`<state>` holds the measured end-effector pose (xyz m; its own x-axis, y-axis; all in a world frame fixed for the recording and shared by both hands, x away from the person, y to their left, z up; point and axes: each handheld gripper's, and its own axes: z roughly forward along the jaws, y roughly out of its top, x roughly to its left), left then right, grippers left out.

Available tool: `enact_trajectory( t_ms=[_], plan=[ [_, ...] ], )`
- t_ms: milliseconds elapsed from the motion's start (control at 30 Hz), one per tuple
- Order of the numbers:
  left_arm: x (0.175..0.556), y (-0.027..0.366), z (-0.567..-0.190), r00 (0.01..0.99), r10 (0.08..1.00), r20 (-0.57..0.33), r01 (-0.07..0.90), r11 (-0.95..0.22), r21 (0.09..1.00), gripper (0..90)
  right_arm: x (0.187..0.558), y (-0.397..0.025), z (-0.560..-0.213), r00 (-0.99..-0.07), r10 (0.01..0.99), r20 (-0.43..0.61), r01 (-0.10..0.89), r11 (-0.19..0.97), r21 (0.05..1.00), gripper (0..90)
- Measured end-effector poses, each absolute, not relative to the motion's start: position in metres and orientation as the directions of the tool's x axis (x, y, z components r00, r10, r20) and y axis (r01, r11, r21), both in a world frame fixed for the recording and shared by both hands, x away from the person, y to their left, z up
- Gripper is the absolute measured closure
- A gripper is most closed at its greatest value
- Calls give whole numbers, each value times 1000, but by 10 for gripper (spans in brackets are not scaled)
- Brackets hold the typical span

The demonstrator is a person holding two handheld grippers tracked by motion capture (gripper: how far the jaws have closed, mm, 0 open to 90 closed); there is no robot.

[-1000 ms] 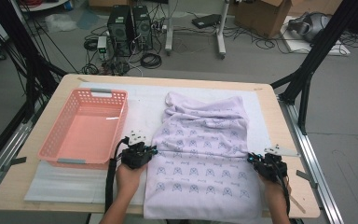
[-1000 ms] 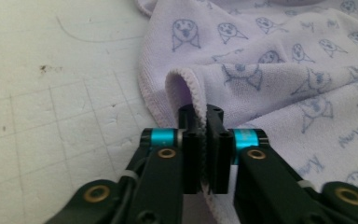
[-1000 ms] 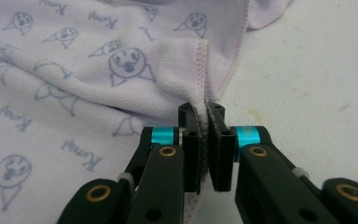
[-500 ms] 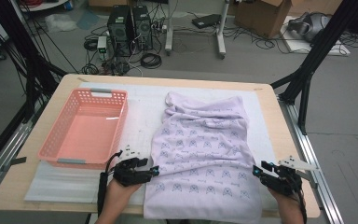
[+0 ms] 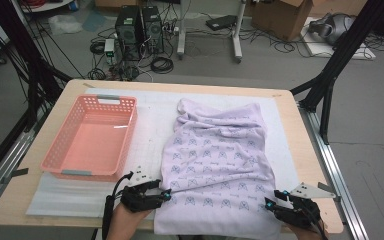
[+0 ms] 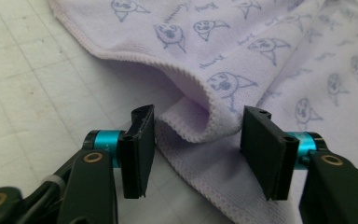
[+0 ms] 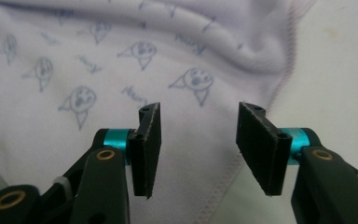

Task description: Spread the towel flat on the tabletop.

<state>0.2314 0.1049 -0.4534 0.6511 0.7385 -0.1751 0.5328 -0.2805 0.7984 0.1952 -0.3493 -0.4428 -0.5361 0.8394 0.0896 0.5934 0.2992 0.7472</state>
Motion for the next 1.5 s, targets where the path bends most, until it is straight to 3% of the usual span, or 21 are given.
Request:
enact_trajectory(
  t_ms=[200,333,667,1333,1367,1433,1500],
  plan=[
    [228,102,-453,639,762,-105,507,-314,803,671,195,-339,-446,-529,848,27,585,342,735,660],
    [225,101,-453,640,759,-120,517,-310,798,805,194,-342,-446,-525,849,50,595,325,735,843],
    [219,106,-449,648,738,-188,542,-273,795,848,194,-349,-446,-550,828,108,608,308,731,876],
    [181,125,-443,684,689,-240,547,-267,794,839,149,-364,-435,-620,771,146,594,339,730,869],
    [182,125,-444,678,696,-238,544,-257,799,791,148,-364,-434,-614,775,147,594,331,734,839],
    [187,124,-444,651,720,-240,549,-228,804,605,148,-363,-433,-593,791,149,593,304,746,667],
    [193,126,-443,632,738,-236,539,-201,818,517,152,-363,-433,-576,801,162,588,268,763,603]
  ],
)
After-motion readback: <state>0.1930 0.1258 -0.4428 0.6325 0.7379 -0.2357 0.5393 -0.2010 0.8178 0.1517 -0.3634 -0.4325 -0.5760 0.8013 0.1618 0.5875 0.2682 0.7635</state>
